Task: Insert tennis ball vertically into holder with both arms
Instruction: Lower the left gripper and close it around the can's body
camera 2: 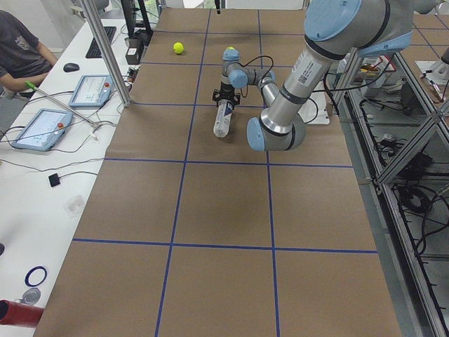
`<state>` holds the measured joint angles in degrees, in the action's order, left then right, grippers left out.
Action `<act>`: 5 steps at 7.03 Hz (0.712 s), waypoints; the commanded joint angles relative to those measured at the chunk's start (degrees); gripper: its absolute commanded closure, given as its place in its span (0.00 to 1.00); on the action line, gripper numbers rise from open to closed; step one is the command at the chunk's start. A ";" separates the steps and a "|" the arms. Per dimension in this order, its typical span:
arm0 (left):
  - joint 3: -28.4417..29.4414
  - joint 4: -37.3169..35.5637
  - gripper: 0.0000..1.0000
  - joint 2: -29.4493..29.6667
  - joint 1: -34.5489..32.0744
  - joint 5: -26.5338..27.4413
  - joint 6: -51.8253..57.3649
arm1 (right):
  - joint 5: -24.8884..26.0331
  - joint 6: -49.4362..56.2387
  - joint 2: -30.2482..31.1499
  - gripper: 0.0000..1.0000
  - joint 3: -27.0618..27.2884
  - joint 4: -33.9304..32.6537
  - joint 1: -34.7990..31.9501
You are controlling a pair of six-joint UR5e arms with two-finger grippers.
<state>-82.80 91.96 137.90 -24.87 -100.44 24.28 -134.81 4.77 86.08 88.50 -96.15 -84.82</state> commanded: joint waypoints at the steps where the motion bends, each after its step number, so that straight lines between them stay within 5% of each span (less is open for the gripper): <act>1: 0.00 0.85 0.05 -0.09 0.00 -0.02 -0.19 | -0.02 0.06 0.05 0.01 0.00 0.00 0.00; 3: 0.00 1.56 0.05 -0.09 0.00 0.07 -0.19 | -0.02 0.06 0.05 0.01 0.00 0.00 0.00; 5: 0.00 1.47 0.20 -0.09 0.09 0.15 -0.11 | -0.02 0.06 -0.04 0.00 0.00 0.00 0.00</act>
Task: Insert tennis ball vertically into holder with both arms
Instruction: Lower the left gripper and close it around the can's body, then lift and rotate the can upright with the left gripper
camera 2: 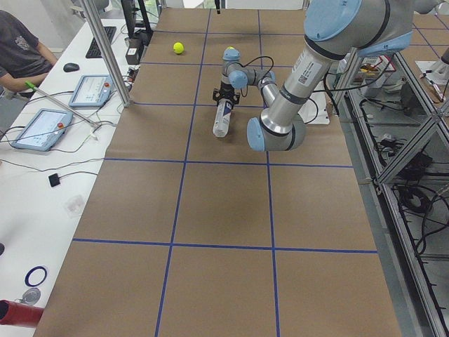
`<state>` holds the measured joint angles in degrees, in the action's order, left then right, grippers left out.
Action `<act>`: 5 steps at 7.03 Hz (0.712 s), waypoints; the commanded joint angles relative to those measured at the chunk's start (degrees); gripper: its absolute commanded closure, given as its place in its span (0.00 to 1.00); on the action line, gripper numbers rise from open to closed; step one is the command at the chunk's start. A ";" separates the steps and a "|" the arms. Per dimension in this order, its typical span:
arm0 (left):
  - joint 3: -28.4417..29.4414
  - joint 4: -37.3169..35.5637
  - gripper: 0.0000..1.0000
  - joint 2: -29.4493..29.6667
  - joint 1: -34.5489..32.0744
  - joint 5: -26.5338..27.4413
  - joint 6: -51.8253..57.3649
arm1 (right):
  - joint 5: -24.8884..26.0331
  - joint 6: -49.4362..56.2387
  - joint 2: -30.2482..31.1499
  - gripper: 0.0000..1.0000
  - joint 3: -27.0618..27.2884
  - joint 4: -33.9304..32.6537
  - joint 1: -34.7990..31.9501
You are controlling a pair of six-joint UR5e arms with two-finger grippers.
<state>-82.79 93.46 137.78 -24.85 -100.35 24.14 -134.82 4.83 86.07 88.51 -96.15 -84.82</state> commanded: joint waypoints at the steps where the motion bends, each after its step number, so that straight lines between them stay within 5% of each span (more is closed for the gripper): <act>1: -0.09 -0.03 0.27 0.04 -0.11 0.07 0.03 | 0.00 -0.08 -0.03 0.01 0.09 0.00 0.00; 5: -11.49 10.03 0.27 0.04 -6.33 -0.20 -10.02 | 0.09 0.01 -0.73 0.00 0.26 0.09 0.00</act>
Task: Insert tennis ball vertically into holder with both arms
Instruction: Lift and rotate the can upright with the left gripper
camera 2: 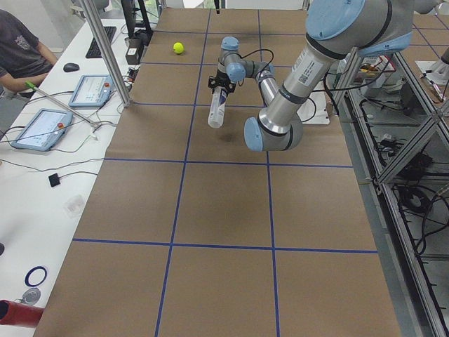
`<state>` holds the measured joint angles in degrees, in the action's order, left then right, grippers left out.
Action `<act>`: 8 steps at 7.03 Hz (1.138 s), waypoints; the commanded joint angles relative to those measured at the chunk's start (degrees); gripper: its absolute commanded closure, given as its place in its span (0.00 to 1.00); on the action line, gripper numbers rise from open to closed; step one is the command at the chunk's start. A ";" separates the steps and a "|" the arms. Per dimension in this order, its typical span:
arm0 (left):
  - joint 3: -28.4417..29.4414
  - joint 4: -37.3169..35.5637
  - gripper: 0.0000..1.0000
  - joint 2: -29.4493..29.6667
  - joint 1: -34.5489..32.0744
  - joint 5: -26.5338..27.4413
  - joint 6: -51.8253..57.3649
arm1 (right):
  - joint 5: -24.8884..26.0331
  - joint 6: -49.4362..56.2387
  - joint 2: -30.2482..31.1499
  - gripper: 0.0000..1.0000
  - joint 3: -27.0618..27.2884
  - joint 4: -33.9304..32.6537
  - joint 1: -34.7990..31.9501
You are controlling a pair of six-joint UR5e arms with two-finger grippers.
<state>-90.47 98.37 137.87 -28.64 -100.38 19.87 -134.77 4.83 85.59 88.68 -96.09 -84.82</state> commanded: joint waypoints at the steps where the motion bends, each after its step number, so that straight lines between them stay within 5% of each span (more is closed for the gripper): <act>1: -4.44 15.87 0.27 -0.49 -3.95 -0.17 -15.11 | -0.06 0.00 -0.77 0.00 0.09 0.03 0.00; 3: -3.23 48.08 0.27 -7.05 -4.40 4.45 -34.56 | -2.67 -0.17 -0.86 0.00 0.26 5.45 1.75; 5: 4.99 70.17 0.27 -8.05 -3.70 10.01 -41.27 | -5.15 -7.85 -0.95 0.00 2.96 6.35 4.90; 7: 14.50 87.36 0.27 -7.27 -2.13 14.23 -42.55 | -5.50 -16.13 -0.52 0.01 5.44 11.43 8.69; 8: 14.71 88.74 0.27 -7.26 -2.03 15.64 -42.46 | -5.77 -17.30 0.71 0.00 7.97 11.80 10.01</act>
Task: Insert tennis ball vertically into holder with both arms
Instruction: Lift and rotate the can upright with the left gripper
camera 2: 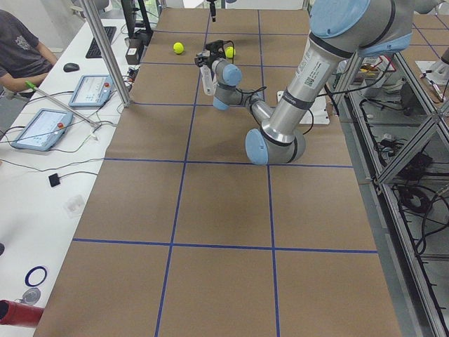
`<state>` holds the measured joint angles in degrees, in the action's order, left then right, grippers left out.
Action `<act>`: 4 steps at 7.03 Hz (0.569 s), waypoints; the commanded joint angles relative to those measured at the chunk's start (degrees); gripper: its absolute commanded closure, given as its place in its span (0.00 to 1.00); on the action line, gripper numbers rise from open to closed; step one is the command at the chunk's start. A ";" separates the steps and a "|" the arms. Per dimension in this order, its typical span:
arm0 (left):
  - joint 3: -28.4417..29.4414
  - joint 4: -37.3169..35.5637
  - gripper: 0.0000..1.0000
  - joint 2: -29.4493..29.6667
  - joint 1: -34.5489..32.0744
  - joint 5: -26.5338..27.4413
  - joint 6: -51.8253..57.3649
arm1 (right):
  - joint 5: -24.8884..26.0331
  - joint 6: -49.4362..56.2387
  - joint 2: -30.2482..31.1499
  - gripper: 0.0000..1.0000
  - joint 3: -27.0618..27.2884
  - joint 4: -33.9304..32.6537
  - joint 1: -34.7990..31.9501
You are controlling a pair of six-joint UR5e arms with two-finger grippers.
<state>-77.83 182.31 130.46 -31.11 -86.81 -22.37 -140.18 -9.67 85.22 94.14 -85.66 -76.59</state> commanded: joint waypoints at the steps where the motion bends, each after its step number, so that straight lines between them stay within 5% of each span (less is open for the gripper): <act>1: 2.24 6.46 0.27 0.23 1.83 2.60 0.05 | -0.62 -5.94 2.39 0.01 5.76 1.37 3.62; 4: 5.40 16.73 0.27 -1.08 5.16 6.91 6.27 | -0.80 -11.04 3.10 0.01 9.83 1.37 10.29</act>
<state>-73.69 195.21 129.87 -27.63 -80.55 -19.02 -141.11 -18.27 87.85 102.69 -84.42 -69.49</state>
